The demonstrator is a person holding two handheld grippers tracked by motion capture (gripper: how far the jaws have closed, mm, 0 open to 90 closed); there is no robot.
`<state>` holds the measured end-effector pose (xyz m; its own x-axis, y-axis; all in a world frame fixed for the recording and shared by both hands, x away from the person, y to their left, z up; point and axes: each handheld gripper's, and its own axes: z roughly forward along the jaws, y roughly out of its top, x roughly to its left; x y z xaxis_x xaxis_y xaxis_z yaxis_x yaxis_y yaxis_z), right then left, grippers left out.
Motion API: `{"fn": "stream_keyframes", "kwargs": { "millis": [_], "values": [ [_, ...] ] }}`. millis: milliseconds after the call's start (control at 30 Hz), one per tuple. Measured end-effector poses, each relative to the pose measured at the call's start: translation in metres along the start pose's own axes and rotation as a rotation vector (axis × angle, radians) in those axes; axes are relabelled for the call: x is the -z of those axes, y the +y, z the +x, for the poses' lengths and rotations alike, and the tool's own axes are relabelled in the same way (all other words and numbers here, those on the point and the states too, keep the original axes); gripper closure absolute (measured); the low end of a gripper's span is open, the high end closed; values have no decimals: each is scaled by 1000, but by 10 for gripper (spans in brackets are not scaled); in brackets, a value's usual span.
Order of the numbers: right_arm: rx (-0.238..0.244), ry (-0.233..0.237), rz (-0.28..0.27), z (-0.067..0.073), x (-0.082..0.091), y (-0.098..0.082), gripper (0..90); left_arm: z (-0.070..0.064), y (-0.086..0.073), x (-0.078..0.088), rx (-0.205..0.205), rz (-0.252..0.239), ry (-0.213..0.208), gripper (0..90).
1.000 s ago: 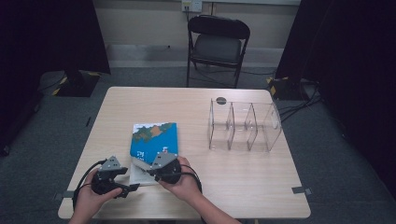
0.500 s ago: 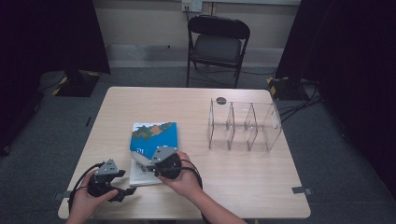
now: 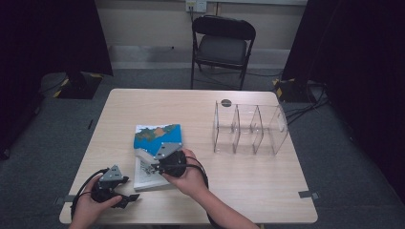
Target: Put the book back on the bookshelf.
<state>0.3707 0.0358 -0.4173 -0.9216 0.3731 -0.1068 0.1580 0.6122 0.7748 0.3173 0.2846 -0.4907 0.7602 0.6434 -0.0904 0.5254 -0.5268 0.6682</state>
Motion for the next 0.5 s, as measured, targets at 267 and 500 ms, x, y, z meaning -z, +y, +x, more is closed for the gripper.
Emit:
{"fn": "stream_keyframes", "kwargs": {
  "millis": [267, 500],
  "values": [
    [-29, 11, 16, -5, 3, 9, 750, -2, 0, -4, -21, -16, 0, 141],
    [-35, 10, 24, -7, 5, 12, 751, -6, 2, -11, -30, -34, 15, 85]
  ]
}}
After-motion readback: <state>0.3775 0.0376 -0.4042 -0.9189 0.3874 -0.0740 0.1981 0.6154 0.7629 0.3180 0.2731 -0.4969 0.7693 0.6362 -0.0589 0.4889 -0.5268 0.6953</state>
